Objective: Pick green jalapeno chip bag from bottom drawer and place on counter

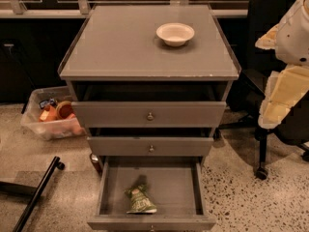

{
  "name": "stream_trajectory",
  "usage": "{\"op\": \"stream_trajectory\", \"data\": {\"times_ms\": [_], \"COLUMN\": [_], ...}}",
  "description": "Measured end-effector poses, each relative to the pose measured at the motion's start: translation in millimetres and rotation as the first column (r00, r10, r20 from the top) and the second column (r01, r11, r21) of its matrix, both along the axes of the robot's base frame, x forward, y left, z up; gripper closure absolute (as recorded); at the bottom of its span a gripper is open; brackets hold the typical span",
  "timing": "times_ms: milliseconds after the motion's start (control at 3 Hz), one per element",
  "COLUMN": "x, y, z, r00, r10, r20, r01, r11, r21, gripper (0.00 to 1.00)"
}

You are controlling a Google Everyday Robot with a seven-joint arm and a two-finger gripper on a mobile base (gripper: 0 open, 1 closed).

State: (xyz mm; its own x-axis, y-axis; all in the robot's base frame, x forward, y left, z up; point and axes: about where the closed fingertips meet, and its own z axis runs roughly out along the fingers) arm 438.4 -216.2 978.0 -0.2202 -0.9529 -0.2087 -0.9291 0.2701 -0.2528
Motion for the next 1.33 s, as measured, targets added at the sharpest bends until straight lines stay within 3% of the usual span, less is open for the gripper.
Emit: {"op": "stream_trajectory", "data": {"times_ms": [667,1000,1333], "x": [1,5,15], "y": [4,19,44], "z": [-1,-35,-104], "r00": [0.9998,0.9992,0.9978], "r10": [0.017,0.04,0.066], "r20": [0.005,0.003,-0.011], "r01": [-0.017,-0.04,-0.061], "r11": [0.999,0.991,0.969], "r21": [0.037,0.125,0.239], "gripper": [0.0,0.0,0.0]}}
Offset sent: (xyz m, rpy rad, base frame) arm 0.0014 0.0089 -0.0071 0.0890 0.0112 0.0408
